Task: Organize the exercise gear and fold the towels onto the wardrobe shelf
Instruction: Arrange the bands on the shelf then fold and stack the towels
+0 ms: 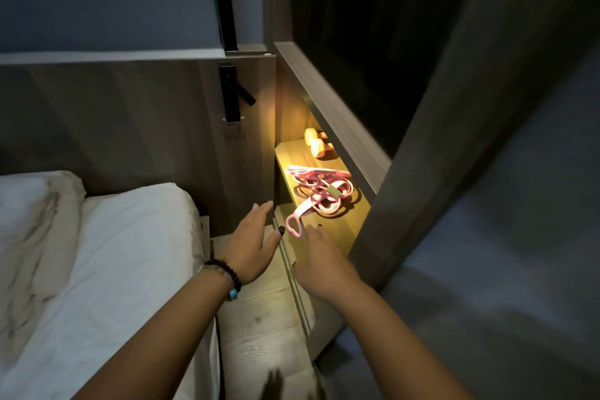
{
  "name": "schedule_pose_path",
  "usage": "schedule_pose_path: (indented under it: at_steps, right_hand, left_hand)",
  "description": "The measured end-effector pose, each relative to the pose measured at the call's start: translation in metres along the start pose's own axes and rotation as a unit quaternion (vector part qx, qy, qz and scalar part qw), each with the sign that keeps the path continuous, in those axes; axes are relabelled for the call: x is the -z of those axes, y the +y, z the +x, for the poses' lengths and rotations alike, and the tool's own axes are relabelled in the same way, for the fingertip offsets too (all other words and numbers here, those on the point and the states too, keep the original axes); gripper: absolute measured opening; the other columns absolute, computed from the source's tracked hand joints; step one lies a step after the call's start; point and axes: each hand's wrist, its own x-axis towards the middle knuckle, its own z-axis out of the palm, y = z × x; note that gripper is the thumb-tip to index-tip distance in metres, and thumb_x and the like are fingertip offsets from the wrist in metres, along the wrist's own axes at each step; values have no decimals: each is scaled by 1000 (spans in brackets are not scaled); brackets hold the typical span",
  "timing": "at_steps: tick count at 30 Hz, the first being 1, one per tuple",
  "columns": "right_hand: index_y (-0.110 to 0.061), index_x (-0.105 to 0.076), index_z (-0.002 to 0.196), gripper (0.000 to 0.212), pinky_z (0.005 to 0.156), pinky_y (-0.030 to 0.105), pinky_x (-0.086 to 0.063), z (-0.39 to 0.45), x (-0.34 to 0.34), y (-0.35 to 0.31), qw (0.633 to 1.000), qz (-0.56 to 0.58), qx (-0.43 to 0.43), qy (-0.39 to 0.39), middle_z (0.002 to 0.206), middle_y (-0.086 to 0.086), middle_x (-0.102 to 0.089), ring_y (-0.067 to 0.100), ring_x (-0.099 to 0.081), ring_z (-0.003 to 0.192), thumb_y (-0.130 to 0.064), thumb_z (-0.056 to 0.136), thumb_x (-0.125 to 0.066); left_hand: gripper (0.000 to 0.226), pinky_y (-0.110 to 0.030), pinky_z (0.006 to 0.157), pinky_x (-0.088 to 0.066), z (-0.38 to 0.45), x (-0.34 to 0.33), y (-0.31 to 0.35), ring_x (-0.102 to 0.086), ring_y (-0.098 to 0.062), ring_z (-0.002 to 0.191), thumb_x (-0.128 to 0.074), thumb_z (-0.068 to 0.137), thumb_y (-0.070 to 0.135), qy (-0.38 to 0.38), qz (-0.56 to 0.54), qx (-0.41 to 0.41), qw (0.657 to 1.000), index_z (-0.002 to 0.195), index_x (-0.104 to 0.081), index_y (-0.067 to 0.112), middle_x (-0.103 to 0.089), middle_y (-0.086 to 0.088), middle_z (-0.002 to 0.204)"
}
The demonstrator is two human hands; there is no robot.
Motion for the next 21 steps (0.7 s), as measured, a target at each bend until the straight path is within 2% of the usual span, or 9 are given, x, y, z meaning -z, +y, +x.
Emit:
schedule_pose_path:
  at_steps: [6,9,14,19,21]
  right_hand:
    - [-21,-32,143,64,92,36,-51,80,-5,-18,999,12,-52,2,145,-1,-34,23,-46,124,-21,87,-63]
    - [-19,-33,143,63,93,33,-48,119,-2,-24,995,48,-87,2,144,1,-34,23,-45,125,-20,87,-64]
    - [-17,-30,147,71,102,35,-44,177,14,-28,988,63,-132,49,149,3,-31,25,-39,132,-22,86,-64]
    - [-21,-34,146,64,96,27,-40,213,39,-23,986,75,-119,89,148,-1,-35,20,-43,129,-12,88,-59]
    - [-24,-34,145,60,90,23,-40,229,48,-18,985,86,-125,87,139,-5,-45,16,-47,124,-10,91,-57]
  left_hand:
    - [57,-28,115,-19,77,30,-33,-14,-17,148,-42,102,32,-21,1,-21,1000,152,-18,21,-17,-4,160]
    - [57,-27,115,-18,117,44,-50,-13,-16,148,-42,102,31,-58,-1,-35,998,152,-18,20,-17,-5,160]
    - [58,-29,117,-16,188,60,-66,-9,-14,149,-42,102,32,-107,5,-72,992,153,-17,19,-16,-5,161]
    - [58,-34,120,-18,254,56,-63,-8,-14,149,-42,101,32,-144,17,-111,983,152,-18,20,-20,-4,160]
    - [59,-36,120,-19,282,51,-63,-9,-14,149,-43,101,33,-151,26,-120,981,152,-18,20,-21,-3,160]
